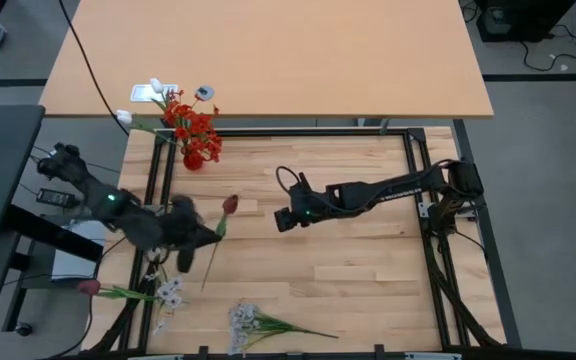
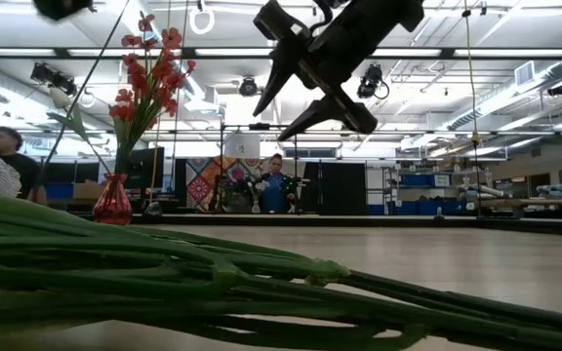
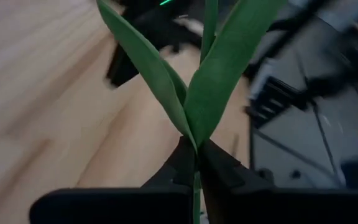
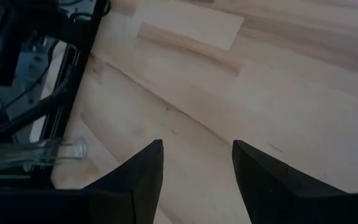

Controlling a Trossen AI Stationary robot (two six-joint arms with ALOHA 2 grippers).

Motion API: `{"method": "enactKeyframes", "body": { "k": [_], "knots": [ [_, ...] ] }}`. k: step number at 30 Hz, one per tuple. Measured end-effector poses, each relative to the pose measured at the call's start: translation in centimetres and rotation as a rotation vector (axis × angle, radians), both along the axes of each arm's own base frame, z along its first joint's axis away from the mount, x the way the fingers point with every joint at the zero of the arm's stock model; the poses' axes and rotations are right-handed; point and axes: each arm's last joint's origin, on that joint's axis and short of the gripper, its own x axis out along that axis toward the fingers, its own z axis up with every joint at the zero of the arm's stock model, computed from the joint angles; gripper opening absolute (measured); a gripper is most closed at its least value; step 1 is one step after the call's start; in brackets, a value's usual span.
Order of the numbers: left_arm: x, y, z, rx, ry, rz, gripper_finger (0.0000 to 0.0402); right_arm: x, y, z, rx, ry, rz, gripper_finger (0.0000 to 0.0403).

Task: Sort flowers into vase by color
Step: Put the red tulip into the transparent vase

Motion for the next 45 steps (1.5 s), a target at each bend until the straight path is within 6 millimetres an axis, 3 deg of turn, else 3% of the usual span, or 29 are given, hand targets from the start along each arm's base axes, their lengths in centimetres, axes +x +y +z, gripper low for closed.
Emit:
{"method": "enactKeyframes", "body": {
  "k": [4, 7, 9, 18, 24, 27, 34, 40, 45],
  "knots": [
    [-1.6, -0.7, 2.0, 0.149, -0.059, -0.277, 0.0016, -0.1, 0.8, 0.0, -0.003, -0.006, -0.043, 0.02],
    [-2.3, -1.6, 1.7, 0.214, -0.032, -0.541, 0.0017, -0.1, 1.2, 0.0, 0.013, -0.011, -0.069, 0.02],
    [-2.4, -2.1, 1.5, 0.233, -0.032, -0.608, 0.0018, -0.1, 1.4, 0.0, 0.027, -0.014, -0.088, 0.02],
    [-3.1, -2.8, 4.9, 0.383, -0.435, -0.674, 0.0013, -0.3, 2.9, 0.1, 0.076, -0.036, -0.178, 0.02],
    [-6.3, -1.8, 6.7, 0.319, -0.639, -0.862, 0.0012, -0.5, 4.2, 0.1, 0.121, -0.044, -0.202, 0.02],
    [-7.8, -0.8, 6.7, 0.377, -0.672, -0.924, 0.0012, -0.6, 4.8, 0.1, 0.12, -0.055, -0.229, 0.02],
    [-9.4, 2.6, 5.8, 0.54, -0.584, -0.772, 0.0012, -0.8, 6.1, 0.1, 0.135, -0.077, -0.281, 0.02],
    [-10.2, 3.9, 5.7, 0.5, -0.581, -0.761, 0.0012, -1.1, 7.1, 0.2, 0.147, -0.1, -0.314, 0.02],
    [-10.9, 4.2, 5.7, 0.442, -0.648, -0.931, 0.0012, -1.2, 7.8, 0.3, 0.151, -0.126, -0.345, 0.02]
  ]
}}
